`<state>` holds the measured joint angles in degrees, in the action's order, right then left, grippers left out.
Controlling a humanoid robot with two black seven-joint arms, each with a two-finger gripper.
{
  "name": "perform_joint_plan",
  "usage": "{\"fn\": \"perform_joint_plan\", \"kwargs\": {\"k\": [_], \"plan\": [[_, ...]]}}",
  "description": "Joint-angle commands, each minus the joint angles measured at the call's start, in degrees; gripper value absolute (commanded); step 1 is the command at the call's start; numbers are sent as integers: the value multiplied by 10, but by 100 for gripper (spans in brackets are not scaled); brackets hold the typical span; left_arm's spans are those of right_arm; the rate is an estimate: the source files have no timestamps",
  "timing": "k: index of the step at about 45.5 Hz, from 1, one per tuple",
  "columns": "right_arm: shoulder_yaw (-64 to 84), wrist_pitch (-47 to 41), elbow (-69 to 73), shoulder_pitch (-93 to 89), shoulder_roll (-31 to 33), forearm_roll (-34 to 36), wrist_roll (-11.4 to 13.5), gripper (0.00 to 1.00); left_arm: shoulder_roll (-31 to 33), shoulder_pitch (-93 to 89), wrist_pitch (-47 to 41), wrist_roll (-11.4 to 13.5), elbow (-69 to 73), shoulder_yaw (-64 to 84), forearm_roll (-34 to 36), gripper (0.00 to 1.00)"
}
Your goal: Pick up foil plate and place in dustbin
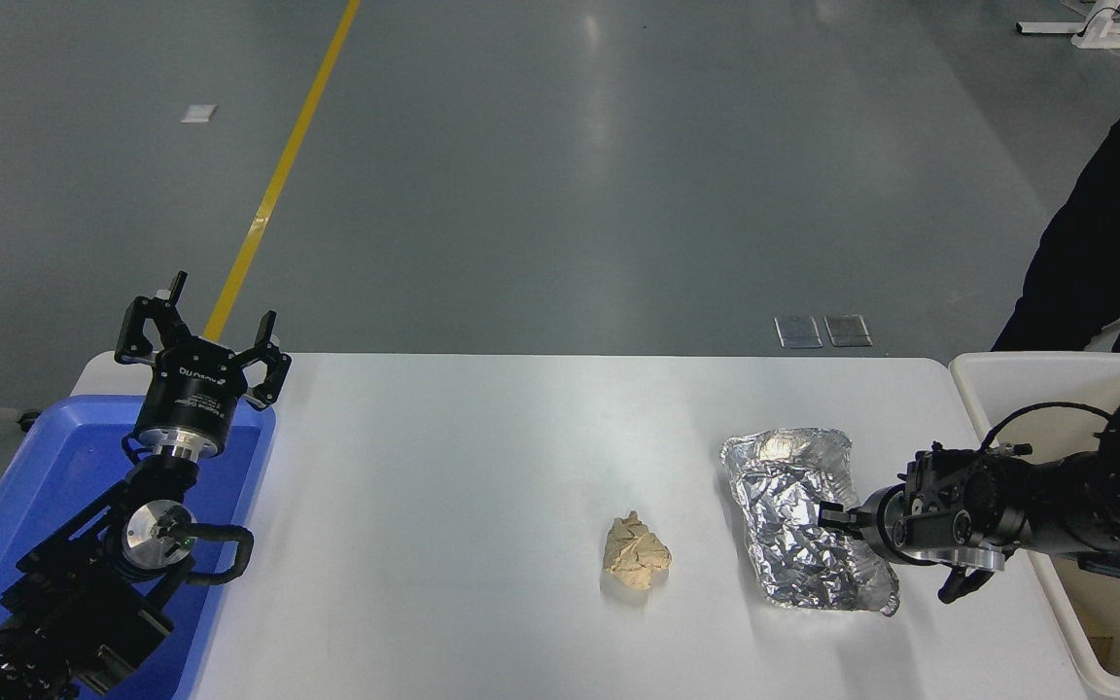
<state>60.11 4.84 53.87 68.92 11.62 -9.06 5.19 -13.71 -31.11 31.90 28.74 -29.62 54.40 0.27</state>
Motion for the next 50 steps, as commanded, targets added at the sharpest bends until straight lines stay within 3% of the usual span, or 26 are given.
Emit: {"fn": "perform_joint_plan", "kwargs": {"k": [1,13,22,50], "plan": [[-1,3,0,9,4,-5,-12,0,0,0,0,0,0,0,0,98],[-2,1,16,49,31,-5,-19,0,0,0,0,0,0,0,0,98],[2,-23,84,135,90,-11,-22,0,0,0,0,0,0,0,0,98],[-3,-311,165,484,244,-20,-21,0,0,0,0,0,0,0,0,98]]}}
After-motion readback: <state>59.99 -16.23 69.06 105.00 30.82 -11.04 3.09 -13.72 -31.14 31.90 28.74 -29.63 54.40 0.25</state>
